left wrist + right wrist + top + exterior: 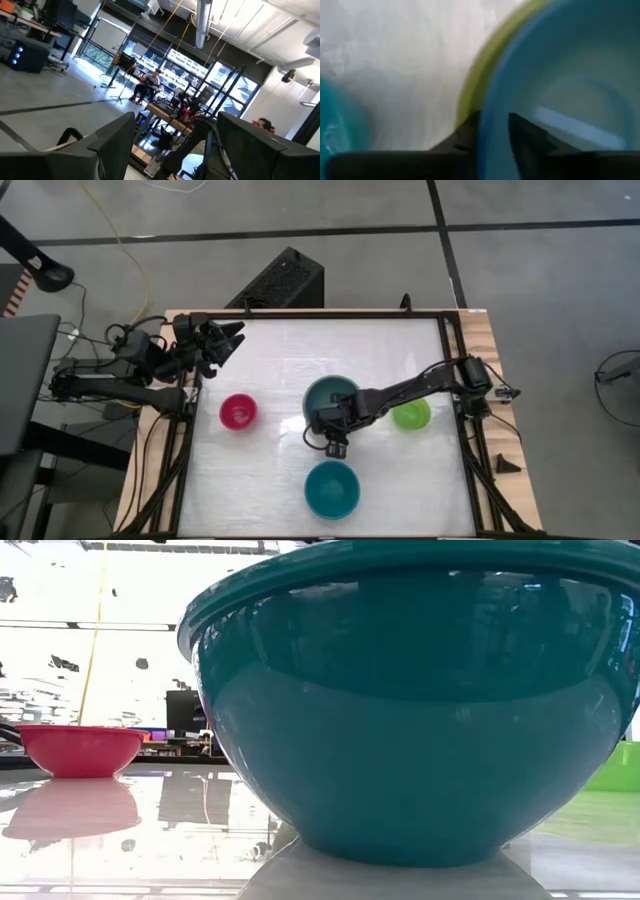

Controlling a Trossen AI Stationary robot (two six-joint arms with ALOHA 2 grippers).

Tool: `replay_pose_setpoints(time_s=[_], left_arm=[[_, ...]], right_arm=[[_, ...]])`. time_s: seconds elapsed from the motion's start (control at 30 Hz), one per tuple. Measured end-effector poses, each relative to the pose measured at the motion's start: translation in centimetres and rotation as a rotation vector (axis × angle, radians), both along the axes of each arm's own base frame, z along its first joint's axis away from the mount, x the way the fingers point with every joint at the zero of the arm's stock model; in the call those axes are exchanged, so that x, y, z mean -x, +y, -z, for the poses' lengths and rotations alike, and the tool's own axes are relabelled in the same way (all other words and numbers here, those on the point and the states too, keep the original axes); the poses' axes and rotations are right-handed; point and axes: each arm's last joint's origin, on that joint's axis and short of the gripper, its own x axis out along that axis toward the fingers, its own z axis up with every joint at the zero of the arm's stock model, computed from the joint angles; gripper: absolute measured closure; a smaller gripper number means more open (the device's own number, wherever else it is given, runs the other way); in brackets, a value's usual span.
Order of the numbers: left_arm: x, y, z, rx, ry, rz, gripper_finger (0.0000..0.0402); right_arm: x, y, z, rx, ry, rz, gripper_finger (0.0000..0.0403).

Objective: Nest bowls inside each other
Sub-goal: Stack the transparent blue bowl on top of the green bowl, then stack the blue bowl on top of the transparent blue bowl

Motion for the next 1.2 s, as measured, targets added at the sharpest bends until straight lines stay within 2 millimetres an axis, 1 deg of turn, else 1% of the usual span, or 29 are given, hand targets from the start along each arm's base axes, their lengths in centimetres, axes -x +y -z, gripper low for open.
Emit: replay_pose_setpoints(time_s=[0.07, 0.17, 0.27, 0.37, 0.5, 0.6, 0.7, 0.8, 0.97, 1.07, 1.2], left_arm=[[0.0, 0.0, 0.0, -0.001, -0.001, 0.006, 0.0132], [0.0, -0.1, 0.0, -0.009, -0.001, 0.029, 0.0132], [0.0, -0.1, 0.0, -0.013, -0.001, 0.037, 0.0132], [0.0, -0.1, 0.0, -0.016, 0.0, 0.035, 0.0132], [-0.1, -0.1, 0.0, -0.026, 0.007, 0.036, 0.0132], [-0.1, -0.1, 0.1, -0.038, 0.017, 0.037, 0.0132], [-0.1, -0.1, 0.1, -0.04, 0.018, 0.039, 0.0132], [-0.1, -0.1, 0.1, -0.041, 0.02, 0.039, 0.0132], [-0.1, -0.2, 0.2, -0.059, 0.04, 0.038, 0.0132], [-0.2, -0.2, 0.3, -0.06, 0.055, 0.038, 0.0132], [-0.2, -0.2, 0.5, -0.058, 0.073, 0.04, 0.0132]], right_arm=[[0.0, -0.5, -0.5, -0.017, -0.015, 0.039, 0.0219], [0.4, -1.4, -2.0, -0.051, -0.051, 0.088, 0.0151], [1.2, -2.1, -4.3, -0.086, -0.112, 0.115, 0.0111], [2.3, -2.4, -6.9, -0.116, -0.187, 0.11, 0.0099], [4.3, -2.2, -10.4, -0.143, -0.293, 0.109, 0.0103], [5.5, -2.1, -12.3, -0.201, -0.34, 0.13, 0.0108], [6.7, -1.2, -13.2, -0.313, -0.341, 0.126, 0.0108], [7.8, 0.3, -13.2, -0.415, -0.314, 0.136, 0.0108], [8.8, 2.8, -12.1, -0.47, -0.259, 0.19, 0.0108], [9.2, 4.2, -10.8, -0.506, -0.246, 0.236, 0.0108], [9.7, 5.7, -8.5, -0.571, -0.216, 0.279, 0.0108]])
